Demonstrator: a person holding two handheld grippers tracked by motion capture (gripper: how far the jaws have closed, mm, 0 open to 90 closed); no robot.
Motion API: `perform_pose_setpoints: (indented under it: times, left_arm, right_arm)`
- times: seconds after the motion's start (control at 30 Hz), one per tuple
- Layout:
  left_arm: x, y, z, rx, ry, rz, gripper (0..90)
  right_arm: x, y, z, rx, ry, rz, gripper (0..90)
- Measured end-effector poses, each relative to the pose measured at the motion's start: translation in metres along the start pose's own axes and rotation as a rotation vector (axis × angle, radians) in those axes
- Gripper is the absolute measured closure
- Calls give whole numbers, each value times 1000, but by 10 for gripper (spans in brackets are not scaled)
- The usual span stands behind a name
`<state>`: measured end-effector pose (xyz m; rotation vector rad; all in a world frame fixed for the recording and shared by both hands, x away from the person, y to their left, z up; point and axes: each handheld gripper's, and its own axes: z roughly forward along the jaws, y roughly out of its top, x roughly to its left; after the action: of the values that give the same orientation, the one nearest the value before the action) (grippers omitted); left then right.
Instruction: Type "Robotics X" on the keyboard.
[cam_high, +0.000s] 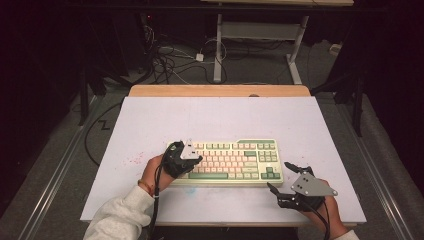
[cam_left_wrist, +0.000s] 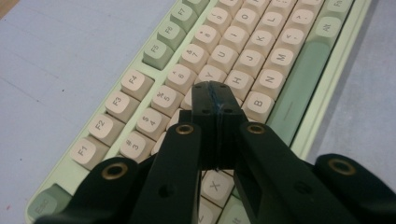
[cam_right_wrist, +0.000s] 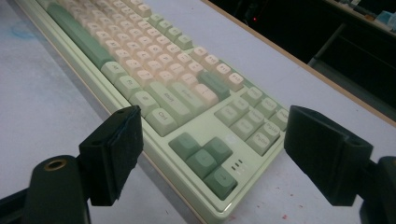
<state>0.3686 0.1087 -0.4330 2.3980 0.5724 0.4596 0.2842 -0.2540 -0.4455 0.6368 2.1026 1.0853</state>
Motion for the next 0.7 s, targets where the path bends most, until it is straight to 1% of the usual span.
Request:
perform_pose_setpoints:
  times: [0.3,0.37,0.43,0.5,0.57,0.6,0.7]
  left_arm:
    - [4,7,14,25,6,5,877]
    - [6,8,16,28,3,3,877]
    - [6,9,18,35,11,7,877]
    - [7,9,20,35,4,3,877]
    - [7,10,21,41,10,7,877]
    - [7,10,22,41,5,8,877]
    - [7,11,25,47,9,12,877]
  right_arm:
    - [0,-1,0,4,-2,0,204]
    - [0,-1,0,4,-1,-3,205]
    - [0,-1,0,6,-1,-6,205]
    - [0,-1,1,9,-1,-6,205]
    - [0,-1,1,10,-1,-6,205]
    - [0,-1,1,11,0,-6,205]
    - [0,-1,1,15,1,-10,205]
